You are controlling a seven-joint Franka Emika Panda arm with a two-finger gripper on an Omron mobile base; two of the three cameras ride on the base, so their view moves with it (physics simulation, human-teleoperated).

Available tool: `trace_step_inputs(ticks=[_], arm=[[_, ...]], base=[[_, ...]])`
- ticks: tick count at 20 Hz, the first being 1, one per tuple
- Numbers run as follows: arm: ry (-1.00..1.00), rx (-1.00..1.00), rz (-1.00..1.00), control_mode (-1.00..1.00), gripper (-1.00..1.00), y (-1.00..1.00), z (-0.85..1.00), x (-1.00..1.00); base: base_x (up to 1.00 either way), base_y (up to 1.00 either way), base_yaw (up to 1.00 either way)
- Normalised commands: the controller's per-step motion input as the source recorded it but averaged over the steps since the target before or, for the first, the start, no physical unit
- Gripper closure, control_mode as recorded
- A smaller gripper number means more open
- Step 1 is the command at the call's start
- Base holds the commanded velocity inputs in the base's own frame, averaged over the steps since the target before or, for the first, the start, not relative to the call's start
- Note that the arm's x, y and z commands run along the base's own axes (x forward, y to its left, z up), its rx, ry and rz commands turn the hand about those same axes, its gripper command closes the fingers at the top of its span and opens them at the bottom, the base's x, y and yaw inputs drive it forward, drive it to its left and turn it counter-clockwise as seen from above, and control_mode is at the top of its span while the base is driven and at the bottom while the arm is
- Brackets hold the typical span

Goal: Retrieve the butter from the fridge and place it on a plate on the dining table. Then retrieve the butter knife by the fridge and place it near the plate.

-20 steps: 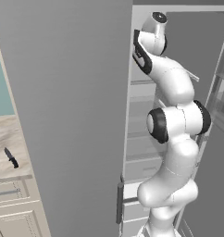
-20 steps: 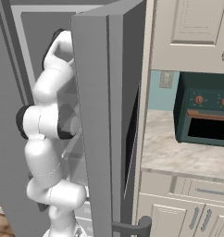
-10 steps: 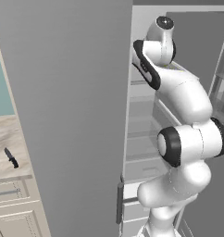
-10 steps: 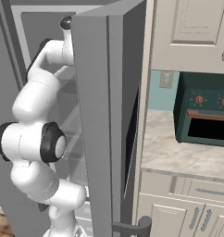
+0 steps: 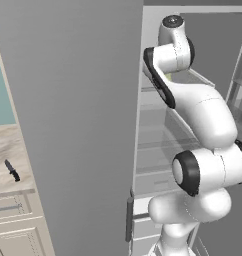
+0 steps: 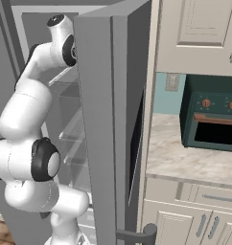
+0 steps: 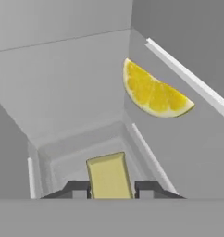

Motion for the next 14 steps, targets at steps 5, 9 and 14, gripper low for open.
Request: trace_step_inputs(ticks=[5,9,14], arm=[[0.07,0.02,-0.19,-1.0,1.0,0.13,-0.15,-1.0],[-0.07,0.0,-0.04,-1.0,1.0,0.35,-0.11,-1.0],[-0.17,0.0,0.0,-1.0,1.0,0.43,-0.13,-1.0]], base=[[0.0,0.0,0.0],[0.0,0.0,0.0],[0.0,0.0,0.0]])
